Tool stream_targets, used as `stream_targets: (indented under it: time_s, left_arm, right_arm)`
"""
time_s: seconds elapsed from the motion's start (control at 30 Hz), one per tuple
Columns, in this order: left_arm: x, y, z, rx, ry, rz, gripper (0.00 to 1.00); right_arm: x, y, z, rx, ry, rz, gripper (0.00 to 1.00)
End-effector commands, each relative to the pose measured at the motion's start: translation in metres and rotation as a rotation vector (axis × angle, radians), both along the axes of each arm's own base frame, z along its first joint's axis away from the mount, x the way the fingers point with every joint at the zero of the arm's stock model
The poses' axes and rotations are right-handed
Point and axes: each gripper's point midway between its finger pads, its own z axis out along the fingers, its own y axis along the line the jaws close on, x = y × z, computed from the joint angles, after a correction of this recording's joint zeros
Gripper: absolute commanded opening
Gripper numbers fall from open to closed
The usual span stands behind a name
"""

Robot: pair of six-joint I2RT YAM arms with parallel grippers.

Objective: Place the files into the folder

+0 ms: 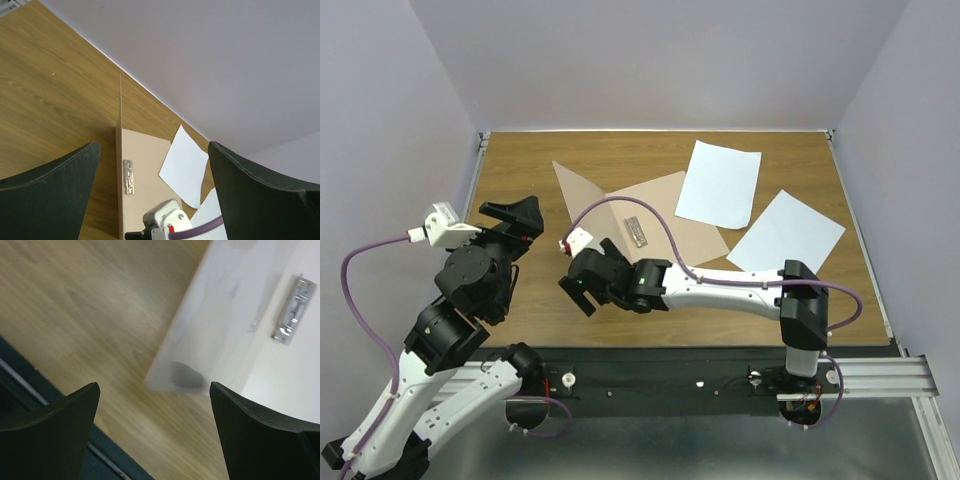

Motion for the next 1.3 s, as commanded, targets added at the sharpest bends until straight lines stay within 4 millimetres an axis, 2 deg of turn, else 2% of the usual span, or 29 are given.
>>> stream_targets:
  time_s: [0.0, 0.27, 0.33, 0.43, 0.5, 0.57, 0.63, 0.67, 0.7, 0.73, 0.77, 0.8, 0.87, 0.9, 0.97, 1.0, 1.03, 1.07, 1.1, 1.13, 1.17, 1.2, 1.23, 1.27]
  left_arm:
    - [-0.012, 0.024, -0.012, -0.044, 0.023, 0.092, 0.98]
    - [-0.027, 0.043, -0.024, -0.079, 0.051, 0.145, 0.98]
    - [-0.033, 0.048, -0.023, -0.093, 0.042, 0.143, 0.98]
    - [-0.04, 0.051, -0.02, -0.098, 0.017, 0.126, 0.98]
    - [-0.04, 0.047, -0.022, -0.092, 0.014, 0.099, 0.98]
    - [-0.036, 0.037, -0.018, -0.058, -0.003, 0.054, 0.98]
    - [-0.025, 0.024, -0.017, -0.04, 0.001, 0.028, 0.98]
    - [-0.019, 0.014, -0.022, -0.002, 0.016, -0.005, 0.98]
    - [-0.013, 0.006, -0.026, 0.016, 0.028, -0.024, 0.98]
    - [0.0, -0.007, -0.031, 0.033, 0.049, -0.037, 0.98]
    - [0.006, -0.018, -0.038, 0.046, 0.069, -0.072, 0.98]
    - [0.012, -0.027, -0.042, 0.06, 0.083, -0.089, 0.98]
    - [0.029, -0.05, -0.051, 0.087, 0.107, -0.142, 0.98]
    - [0.034, -0.058, -0.053, 0.109, 0.108, -0.17, 0.98]
    - [0.048, -0.081, -0.059, 0.132, 0.117, -0.241, 0.98]
    - [0.053, -0.088, -0.062, 0.137, 0.126, -0.265, 0.98]
    - [0.064, -0.096, -0.072, 0.139, 0.153, -0.275, 0.99]
    - [0.067, -0.105, -0.08, 0.138, 0.172, -0.311, 0.98]
    - [0.076, -0.104, -0.086, 0.143, 0.185, -0.305, 0.98]
    - [0.087, -0.11, -0.102, 0.159, 0.223, -0.317, 0.98]
    - [0.091, -0.118, -0.11, 0.165, 0.246, -0.365, 0.98]
    - [0.1, -0.113, -0.118, 0.163, 0.271, -0.357, 0.98]
    - [0.109, -0.118, -0.136, 0.171, 0.319, -0.37, 0.98]
    - [0.112, -0.126, -0.144, 0.173, 0.341, -0.414, 0.96]
  right_arm:
    - [-0.046, 0.043, 0.027, 0.118, 0.051, 0.216, 1.0]
    - [-0.103, 0.068, 0.047, 0.248, 0.185, 0.518, 1.0]
    - [-0.108, 0.068, 0.056, 0.278, 0.187, 0.545, 1.0]
    - [-0.108, 0.061, 0.069, 0.307, 0.164, 0.546, 1.0]
    - [-0.1, 0.055, 0.074, 0.321, 0.146, 0.488, 1.0]
    - [-0.089, 0.046, 0.08, 0.334, 0.113, 0.409, 1.0]
    - [-0.06, 0.033, 0.082, 0.363, 0.108, 0.252, 1.0]
    - [-0.05, 0.023, 0.083, 0.379, 0.117, 0.205, 1.0]
    - [-0.024, 0.01, 0.082, 0.417, 0.159, 0.117, 1.0]
    - [-0.01, 0.002, 0.083, 0.446, 0.18, 0.077, 1.0]
    - [0.003, -0.014, 0.079, 0.46, 0.199, 0.026, 1.0]
    - [0.034, -0.035, 0.078, 0.488, 0.198, -0.079, 1.0]
    - [0.066, -0.068, 0.077, 0.515, 0.166, -0.24, 1.0]
    - [0.091, -0.103, 0.076, 0.551, 0.143, -0.387, 1.0]
    - [0.111, -0.138, 0.078, 0.61, 0.134, -0.503, 1.0]
    - [0.129, -0.169, 0.091, 0.674, 0.111, -0.587, 1.0]
    - [0.131, -0.185, 0.077, 0.664, 0.115, -0.627, 1.0]
    - [0.137, -0.201, 0.076, 0.675, 0.106, -0.668, 1.0]
    - [0.149, -0.226, 0.075, 0.69, 0.082, -0.745, 1.0]
    - [0.15, -0.241, 0.071, 0.693, 0.067, -0.785, 1.0]
    - [0.152, -0.254, 0.069, 0.695, 0.05, -0.818, 1.0]
    - [0.157, -0.271, 0.067, 0.693, 0.028, -0.861, 1.0]
    - [0.158, -0.279, 0.069, 0.701, 0.015, -0.882, 1.0]
    - [0.158, -0.287, 0.063, 0.689, 0.006, -0.908, 1.0]
